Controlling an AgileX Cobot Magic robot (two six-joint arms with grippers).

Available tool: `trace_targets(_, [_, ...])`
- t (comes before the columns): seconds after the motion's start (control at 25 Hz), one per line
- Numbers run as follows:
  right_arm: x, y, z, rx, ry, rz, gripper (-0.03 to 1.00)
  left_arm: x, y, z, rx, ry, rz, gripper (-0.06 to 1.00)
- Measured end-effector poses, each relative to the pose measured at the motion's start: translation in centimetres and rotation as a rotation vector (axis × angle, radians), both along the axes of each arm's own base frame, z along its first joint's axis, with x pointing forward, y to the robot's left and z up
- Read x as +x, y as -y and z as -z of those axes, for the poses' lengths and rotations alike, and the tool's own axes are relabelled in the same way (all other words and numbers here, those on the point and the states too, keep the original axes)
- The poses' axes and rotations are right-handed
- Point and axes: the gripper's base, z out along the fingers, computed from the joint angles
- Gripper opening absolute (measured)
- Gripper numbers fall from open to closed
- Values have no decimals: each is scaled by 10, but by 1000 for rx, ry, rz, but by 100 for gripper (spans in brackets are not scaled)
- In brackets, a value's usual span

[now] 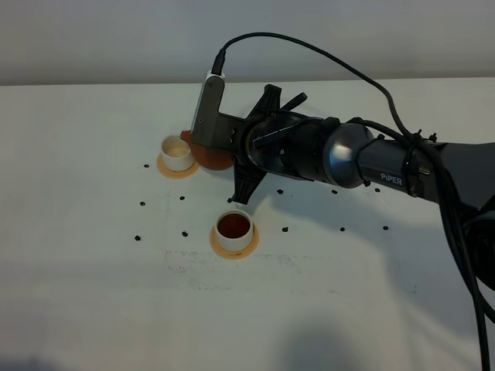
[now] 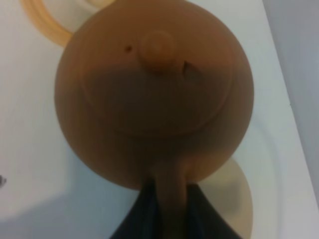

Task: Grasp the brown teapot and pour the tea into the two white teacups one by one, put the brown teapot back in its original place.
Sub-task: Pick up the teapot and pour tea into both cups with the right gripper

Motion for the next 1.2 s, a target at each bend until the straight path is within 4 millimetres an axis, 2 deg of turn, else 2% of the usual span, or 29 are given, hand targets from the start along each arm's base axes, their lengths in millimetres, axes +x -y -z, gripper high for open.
trace_targets(0.64, [4, 3, -4, -113, 80, -52, 8, 0, 0, 0, 0, 0, 0, 47])
trace_targets(1.2, [10, -1, -16, -158, 148, -101, 8, 0, 0, 0, 0, 0, 0, 47])
